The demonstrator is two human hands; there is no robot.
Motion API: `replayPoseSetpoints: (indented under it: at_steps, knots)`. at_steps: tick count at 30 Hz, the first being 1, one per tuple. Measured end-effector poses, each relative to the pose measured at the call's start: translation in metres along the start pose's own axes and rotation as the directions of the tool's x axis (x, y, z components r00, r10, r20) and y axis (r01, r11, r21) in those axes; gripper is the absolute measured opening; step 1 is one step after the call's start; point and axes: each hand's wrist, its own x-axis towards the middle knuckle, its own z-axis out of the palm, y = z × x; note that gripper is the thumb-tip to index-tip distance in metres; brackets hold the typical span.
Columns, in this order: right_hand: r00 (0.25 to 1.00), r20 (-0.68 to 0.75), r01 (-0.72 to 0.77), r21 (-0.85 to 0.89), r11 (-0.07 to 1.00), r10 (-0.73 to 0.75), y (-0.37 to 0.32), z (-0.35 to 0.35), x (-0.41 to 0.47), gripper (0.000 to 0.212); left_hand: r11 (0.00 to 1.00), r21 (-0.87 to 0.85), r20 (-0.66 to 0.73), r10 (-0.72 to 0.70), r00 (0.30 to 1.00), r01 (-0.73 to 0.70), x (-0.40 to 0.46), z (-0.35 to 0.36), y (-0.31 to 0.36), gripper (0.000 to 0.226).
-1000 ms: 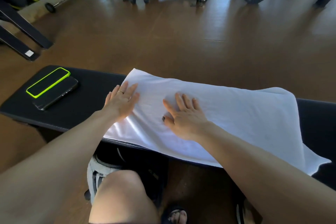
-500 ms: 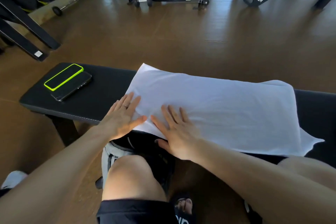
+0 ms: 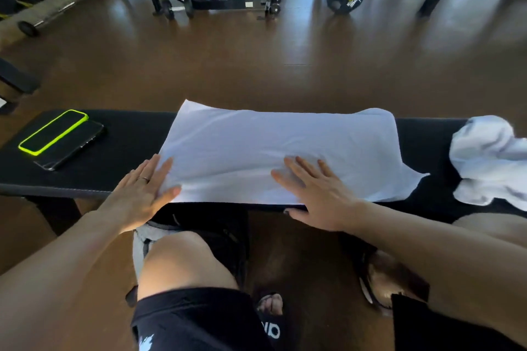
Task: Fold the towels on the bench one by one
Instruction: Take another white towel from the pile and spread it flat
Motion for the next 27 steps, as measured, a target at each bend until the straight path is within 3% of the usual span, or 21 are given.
replayPoseSetpoints:
  at_steps: [2, 4, 8, 11, 13, 15, 19, 22, 27]
  knots:
    - [0.998, 0.030, -0.064, 0.040, 0.997, 0.063, 0.016, -0.006, -0.014, 0.081, 0.997, 0.066, 0.037, -0.036, 0.999, 0.034, -0.003, -0.010, 0.009, 0.088]
    - [0.989, 0.055, -0.139, 0.094, 0.986, 0.134, 0.030, -0.015, -0.025, 0.078, 0.995, 0.098, -0.021, -0.030, 0.999, 0.032, -0.001, -0.026, 0.035, 0.092]
    - [0.925, 0.006, -0.370, 0.247, 0.895, 0.380, 0.065, -0.035, -0.039, 0.065, 0.975, 0.018, -0.152, 0.223, 0.963, -0.223, 0.011, -0.054, 0.139, 0.090]
    - [0.741, -0.048, -0.636, 0.268, 0.723, 0.670, 0.101, -0.048, -0.057, 0.050, 0.900, -0.043, -0.123, 0.426, 0.896, -0.434, 0.023, -0.060, 0.228, 0.090]
    - [0.623, 0.077, -0.756, 0.314, 0.575, 0.778, 0.120, -0.051, -0.077, 0.046, 0.845, -0.030, -0.097, 0.530, 0.843, -0.534, 0.030, -0.057, 0.276, 0.079]
    - [0.587, 0.222, -0.788, 0.377, 0.487, 0.778, 0.130, -0.051, -0.094, 0.038, 0.798, -0.015, -0.074, 0.600, 0.796, -0.603, 0.033, -0.051, 0.311, 0.076]
    - [0.619, 0.352, -0.757, 0.506, 0.413, 0.702, 0.134, -0.049, -0.103, 0.020, 0.716, 0.063, -0.101, 0.698, 0.709, -0.696, 0.033, -0.032, 0.342, 0.061]
    - [0.610, 0.450, -0.790, 0.416, 0.450, 0.653, 0.138, -0.053, -0.110, 0.015, 0.679, 0.164, -0.146, 0.734, 0.663, -0.716, 0.035, -0.021, 0.345, 0.032]
    - [0.550, 0.627, -0.820, 0.281, 0.499, 0.551, 0.140, -0.062, -0.121, 0.011, 0.583, 0.211, -0.162, 0.812, 0.560, -0.785, 0.036, -0.014, 0.344, 0.020]
